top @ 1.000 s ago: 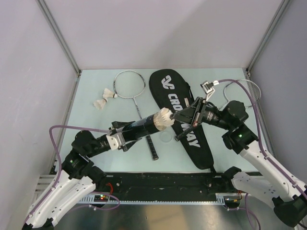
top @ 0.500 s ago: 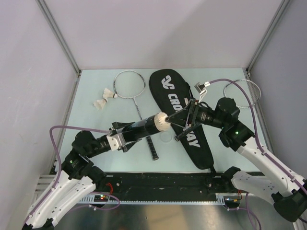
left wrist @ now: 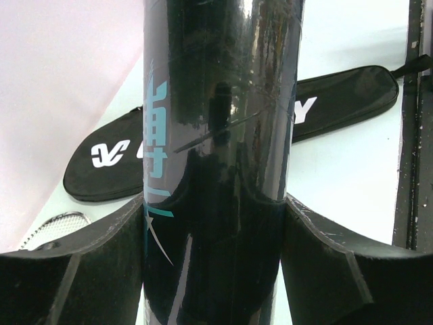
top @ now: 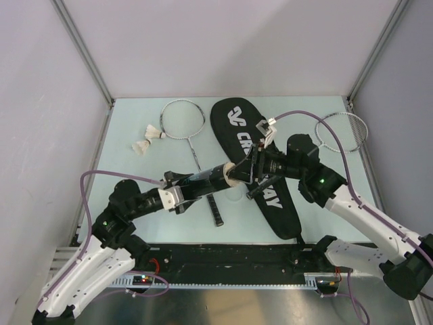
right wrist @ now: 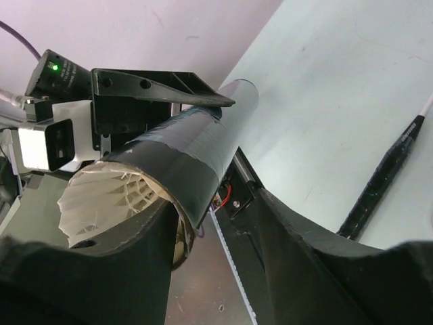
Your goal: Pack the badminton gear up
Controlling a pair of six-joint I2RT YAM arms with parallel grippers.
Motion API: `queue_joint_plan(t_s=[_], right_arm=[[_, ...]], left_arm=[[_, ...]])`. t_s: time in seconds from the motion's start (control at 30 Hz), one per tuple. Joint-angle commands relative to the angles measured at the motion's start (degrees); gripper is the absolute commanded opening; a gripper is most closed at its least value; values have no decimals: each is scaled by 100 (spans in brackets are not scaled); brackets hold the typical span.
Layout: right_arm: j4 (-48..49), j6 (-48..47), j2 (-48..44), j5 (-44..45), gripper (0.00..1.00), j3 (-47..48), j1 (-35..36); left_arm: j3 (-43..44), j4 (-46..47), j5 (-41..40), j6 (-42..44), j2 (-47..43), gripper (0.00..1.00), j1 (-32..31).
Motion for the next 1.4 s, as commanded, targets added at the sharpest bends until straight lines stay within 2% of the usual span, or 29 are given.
queue_joint_plan(t_s=[0.0,0.23,0.43,0.73,0.9,1.0,1.1,1.2,1.37], right_arm=[[-238,-242,227,278,53,331,172],[-681,-510,474,843,52,431,356],[-899,-630,740,959,54,582,390],[-1371,-820,961,914,63,1088,362],[-1561,-700,341,1037,79,1170,-12],[-1526,-776,-305,1314,89,1163,-227],[-1061,-981,-910,1467,97,940,-262],[-562,-1120,-1435,1490,99,626,-267],[560,-1209,-1699,758,99,-75,-208]], left_arm=[[243,355,44,187,79,35,-24],[280,329,-81,317,198,35,-24],[332,323,-46,361,342,35,-24],[274,322,-257,386,383,34,-24],[350,331,-579,103,419,33,-19],[437,400,-878,-221,480,33,-24],[487,701,-1025,-733,451,33,-24],[511,1293,-1023,-1377,356,33,-19],[705,2317,-931,-2643,453,34,-22]])
